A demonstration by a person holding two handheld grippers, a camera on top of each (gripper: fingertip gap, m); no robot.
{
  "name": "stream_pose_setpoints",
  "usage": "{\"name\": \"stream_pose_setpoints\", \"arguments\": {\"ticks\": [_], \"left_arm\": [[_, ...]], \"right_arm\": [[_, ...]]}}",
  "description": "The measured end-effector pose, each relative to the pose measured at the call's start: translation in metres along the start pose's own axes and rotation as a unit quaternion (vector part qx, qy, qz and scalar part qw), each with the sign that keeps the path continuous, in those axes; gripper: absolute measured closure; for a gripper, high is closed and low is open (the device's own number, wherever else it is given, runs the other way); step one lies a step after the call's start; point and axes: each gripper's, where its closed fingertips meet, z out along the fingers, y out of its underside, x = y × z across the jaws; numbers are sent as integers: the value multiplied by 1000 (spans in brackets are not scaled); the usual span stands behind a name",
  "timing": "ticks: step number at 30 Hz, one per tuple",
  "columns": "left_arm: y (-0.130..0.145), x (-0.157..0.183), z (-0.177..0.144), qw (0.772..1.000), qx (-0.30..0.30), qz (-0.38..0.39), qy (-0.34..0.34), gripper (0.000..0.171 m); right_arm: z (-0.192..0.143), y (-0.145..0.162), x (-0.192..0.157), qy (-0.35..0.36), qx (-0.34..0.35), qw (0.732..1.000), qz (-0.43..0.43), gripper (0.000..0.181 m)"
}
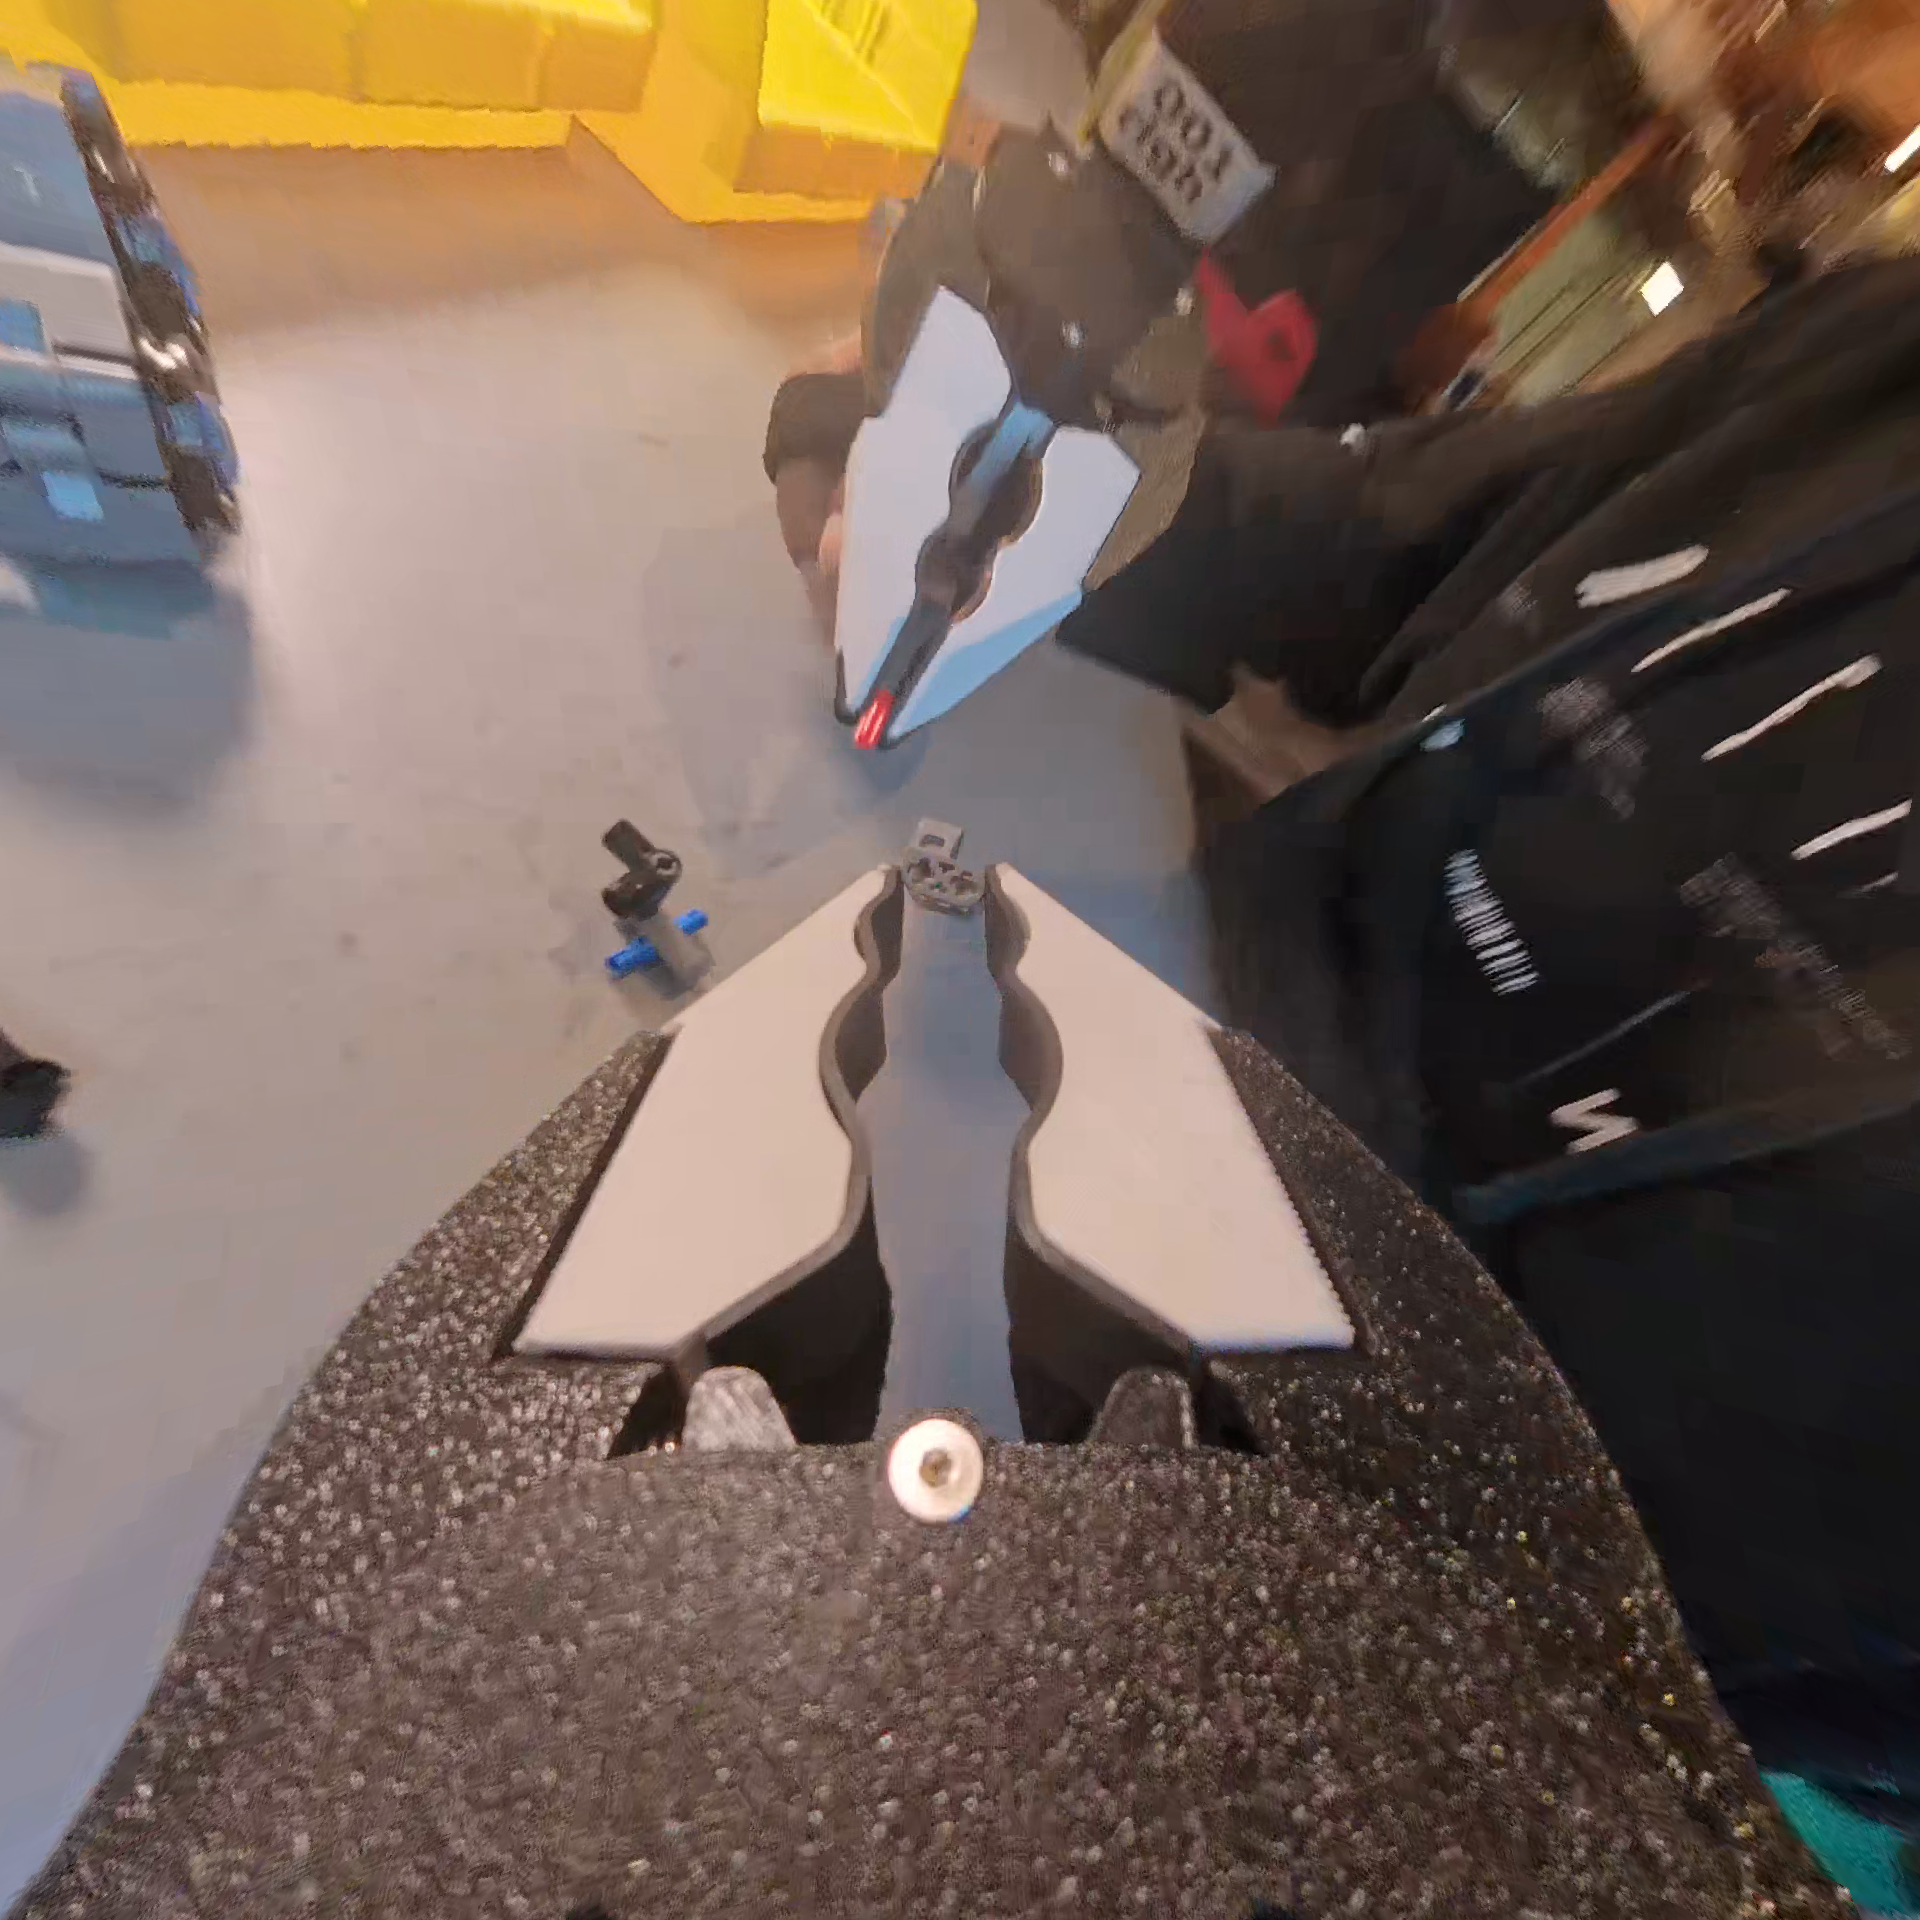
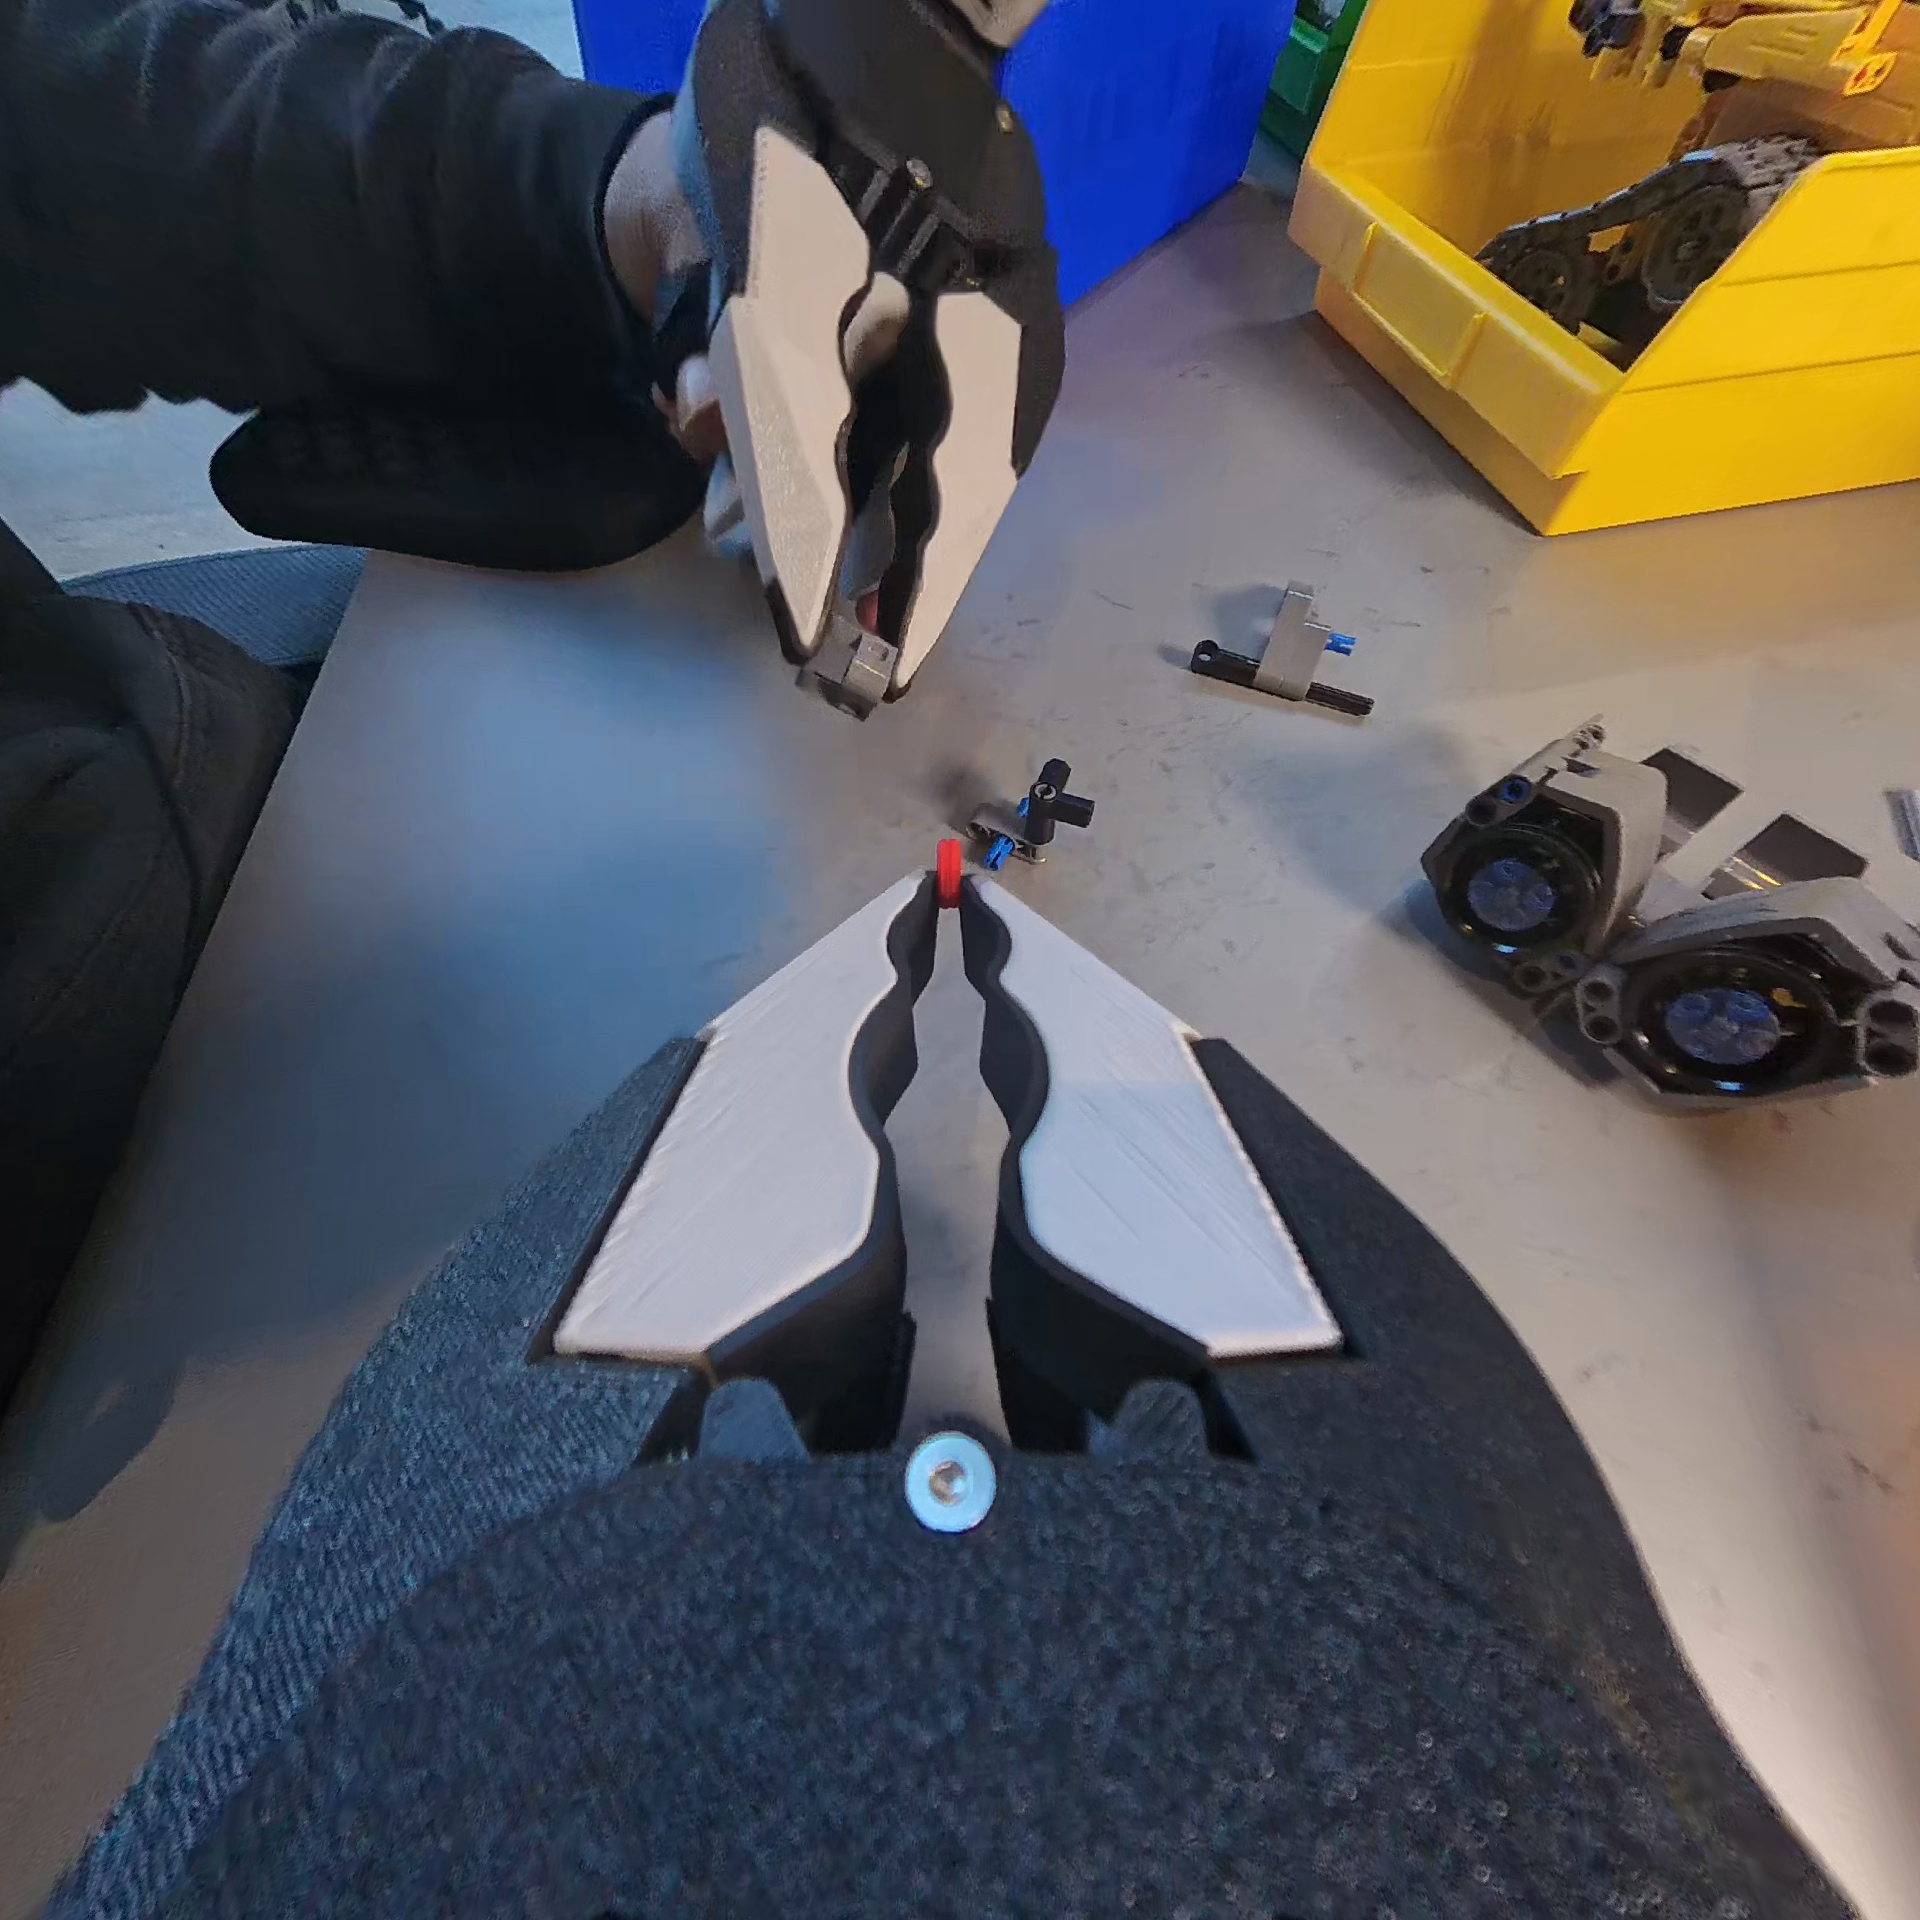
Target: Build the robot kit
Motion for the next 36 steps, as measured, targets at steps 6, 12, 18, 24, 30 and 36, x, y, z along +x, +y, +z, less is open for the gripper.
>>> {"name": "stream_pose_setpoints", "arguments": {"ticks": [6, 12, 18, 24, 30, 36], "left_arm": [[-38, 11, -2, 968, 128, -173, 128, 157], [-47, 8, -2, 963, 158, -173, 129, 157], [-50, -4, -2, 973, 180, -132, 66, 157], [-59, -4, 4, 976, 200, -82, 20, 157], [-56, -3, 10, 980, 192, -54, -2, 157], [-52, 16, 6, 980, 172, -57, 79, 148]], "right_arm": [[4, 23, -3, -4, -72, 997, -21, 179], [6, 46, 2, 12, -146, 989, -26, 179], [-2, 0, 8, 26, -29, 999, -26, 161], [-9, -49, 18, 107, 62, 990, -68, 158], [-4, -51, 18, 121, 63, 986, -98, 162], [-10, -56, 0, 46, 106, 985, -130, 163]]}}
